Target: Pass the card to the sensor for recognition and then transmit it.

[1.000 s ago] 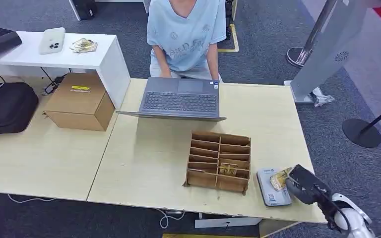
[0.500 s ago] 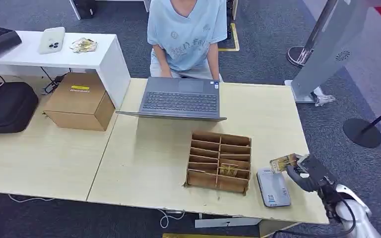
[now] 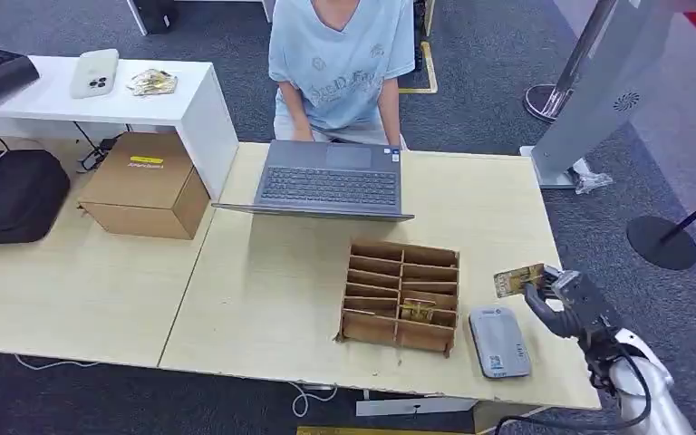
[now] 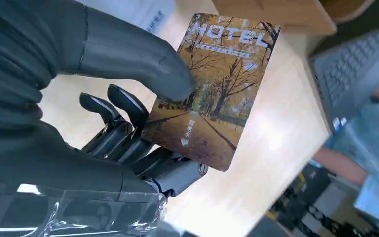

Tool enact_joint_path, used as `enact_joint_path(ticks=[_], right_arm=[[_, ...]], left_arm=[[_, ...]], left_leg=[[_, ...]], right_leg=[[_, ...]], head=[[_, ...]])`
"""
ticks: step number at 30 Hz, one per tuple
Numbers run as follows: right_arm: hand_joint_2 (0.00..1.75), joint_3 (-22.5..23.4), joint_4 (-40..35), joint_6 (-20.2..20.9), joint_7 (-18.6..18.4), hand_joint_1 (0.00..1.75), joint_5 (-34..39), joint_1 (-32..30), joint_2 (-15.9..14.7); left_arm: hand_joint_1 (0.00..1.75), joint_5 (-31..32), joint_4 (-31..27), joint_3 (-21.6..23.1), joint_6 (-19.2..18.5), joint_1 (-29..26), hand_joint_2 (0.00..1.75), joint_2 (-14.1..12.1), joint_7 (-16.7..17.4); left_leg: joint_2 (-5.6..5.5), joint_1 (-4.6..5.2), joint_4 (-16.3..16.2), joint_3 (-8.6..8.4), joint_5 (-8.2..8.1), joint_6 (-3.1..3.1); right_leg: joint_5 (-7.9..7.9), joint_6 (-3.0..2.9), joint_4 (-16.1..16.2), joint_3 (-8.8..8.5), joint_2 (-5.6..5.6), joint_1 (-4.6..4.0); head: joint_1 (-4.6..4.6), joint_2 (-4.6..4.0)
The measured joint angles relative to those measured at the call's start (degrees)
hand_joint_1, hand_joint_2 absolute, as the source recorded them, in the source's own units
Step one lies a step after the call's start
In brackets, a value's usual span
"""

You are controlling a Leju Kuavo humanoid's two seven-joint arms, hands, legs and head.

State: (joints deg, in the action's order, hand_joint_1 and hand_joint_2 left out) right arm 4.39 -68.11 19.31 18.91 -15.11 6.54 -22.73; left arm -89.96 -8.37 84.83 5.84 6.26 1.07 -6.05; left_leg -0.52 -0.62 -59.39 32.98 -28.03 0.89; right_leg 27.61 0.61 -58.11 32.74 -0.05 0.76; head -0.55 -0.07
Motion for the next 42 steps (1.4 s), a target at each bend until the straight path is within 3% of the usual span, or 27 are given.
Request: enact_joint_path(ticks=[5, 15, 19, 25, 31, 42], right_arm=[[1.75, -0.13, -3.11, -6.11, 0.02, 1.75, -2.29, 1.50, 2.43], [1.75, -0.37, -8.35, -9.83, 0.72, 1.75, -3.80, 1.68, 4.50], [1.75, -0.46, -9.68, -15.84, 0.57, 1.75, -9.10, 1.85, 4.92], [1.75, -3.49, -9.84, -28.93, -1.66, 1.75, -23.54, 4.22, 5.92], [1.75, -6.88, -8.46, -36.79, -2.51, 1.75, -31.09, 8.20, 7.12], [1.75, -13.99, 2.93, -41.34, -3.17, 1.75, -37.55, 21.17, 9.95]], left_arm=[[0.00, -0.02, 0.00, -0.52, 0.24, 0.02, 0.00, 0.41, -0.11], [0.00, 0.04, 0.00, -0.92, 0.37, 0.03, 0.00, 0.85, -0.15], [0.00, 0.57, 0.00, -0.92, 0.35, 0.05, 0.00, 0.90, -0.13], [0.00, 1.57, 0.00, -0.90, 0.17, 0.25, 0.00, 0.94, -0.07], [0.00, 1.60, 0.00, -0.90, -0.02, 0.31, 0.00, 1.00, -0.07], [0.00, 2.38, 0.00, -0.74, -0.18, 0.83, 0.00, 1.16, -0.04]], left_leg=[[-0.02, 0.00, 0.00, -0.02, 0.01, 0.01], [-0.02, 0.00, 0.00, 0.01, 0.01, 0.01], [-0.02, 0.00, 0.00, 0.04, 0.01, 0.01], [-0.01, -0.01, 0.00, 0.02, 0.02, 0.03], [-0.02, -0.01, 0.00, 0.04, 0.05, 0.03], [-0.02, -0.01, 0.00, 0.06, 0.11, 0.03]], right_leg=[[0.00, 0.00, -0.01, 0.00, -0.01, 0.00], [0.00, 0.00, 0.00, 0.04, -0.01, 0.00], [0.00, 0.00, 0.00, 0.04, -0.01, 0.00], [0.00, -0.01, -0.02, 0.04, 0.00, -0.01], [-0.01, -0.01, -0.05, 0.06, 0.01, -0.01], [-0.07, -0.04, -0.07, 0.08, 0.00, -0.01]], head=[[0.00, 0.00], [-0.02, 0.00], [-0.02, 0.00], [0.00, 0.00], [-0.02, 0.00], [-0.02, 0.00]])
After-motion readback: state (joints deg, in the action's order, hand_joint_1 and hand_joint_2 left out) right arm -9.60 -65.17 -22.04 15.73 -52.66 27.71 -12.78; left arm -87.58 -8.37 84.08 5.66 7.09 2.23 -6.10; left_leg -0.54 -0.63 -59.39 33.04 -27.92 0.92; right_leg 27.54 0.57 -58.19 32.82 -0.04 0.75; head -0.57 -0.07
